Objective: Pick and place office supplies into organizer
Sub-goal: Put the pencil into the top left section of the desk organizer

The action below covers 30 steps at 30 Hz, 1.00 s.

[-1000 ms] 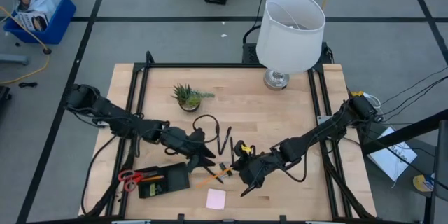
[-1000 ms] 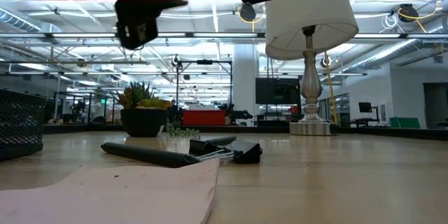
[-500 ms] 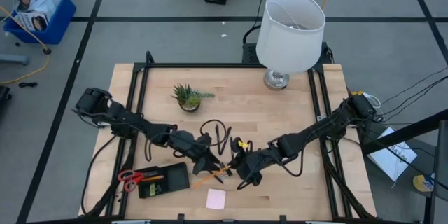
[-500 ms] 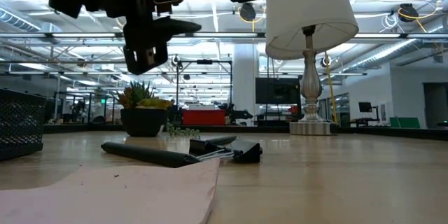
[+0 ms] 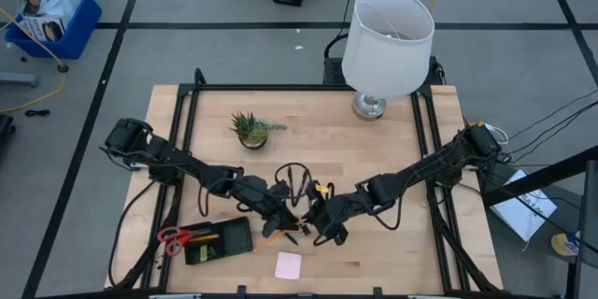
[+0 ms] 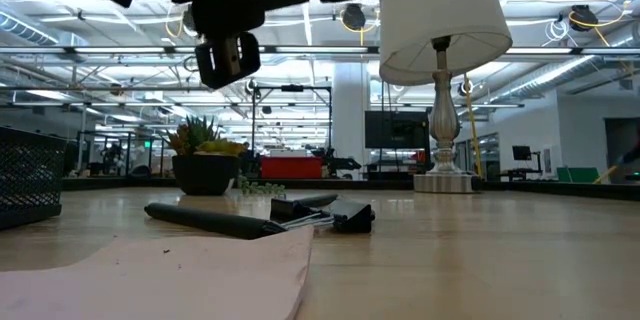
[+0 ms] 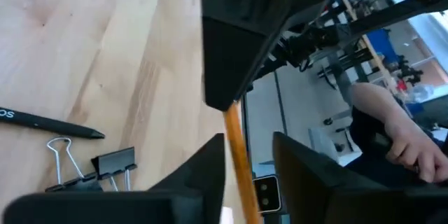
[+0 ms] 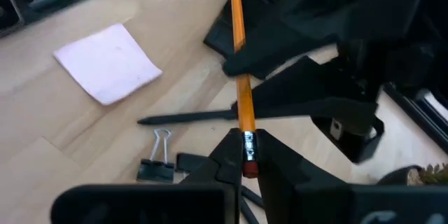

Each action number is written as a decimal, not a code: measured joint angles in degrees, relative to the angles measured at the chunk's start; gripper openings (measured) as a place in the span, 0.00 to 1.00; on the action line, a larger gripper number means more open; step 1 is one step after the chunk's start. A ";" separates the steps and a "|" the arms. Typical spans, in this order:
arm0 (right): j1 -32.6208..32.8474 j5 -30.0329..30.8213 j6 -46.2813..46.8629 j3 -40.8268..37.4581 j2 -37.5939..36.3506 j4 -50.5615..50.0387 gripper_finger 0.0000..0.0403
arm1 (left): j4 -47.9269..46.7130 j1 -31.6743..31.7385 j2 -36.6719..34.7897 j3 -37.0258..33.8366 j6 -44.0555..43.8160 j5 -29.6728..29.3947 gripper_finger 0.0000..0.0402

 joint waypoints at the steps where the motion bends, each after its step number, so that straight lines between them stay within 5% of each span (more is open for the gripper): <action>1: 0.06 -0.06 0.03 0.00 0.00 -0.02 0.05 | -1.64 0.00 -0.02 0.47 -0.02 -0.02 0.27; 14: 0.01 0.01 -0.39 0.00 0.02 0.39 0.05 | -5.31 0.00 -0.02 1.27 -0.95 0.12 0.19; 19: 0.01 -0.04 0.32 -0.02 0.05 1.05 0.05 | -6.05 -0.04 -0.02 1.27 -0.09 0.34 0.05; 30: 1.45 0.21 9.03 0.04 -1.18 5.20 0.15 | -7.38 -3.71 0.09 1.17 2.82 -5.83 0.05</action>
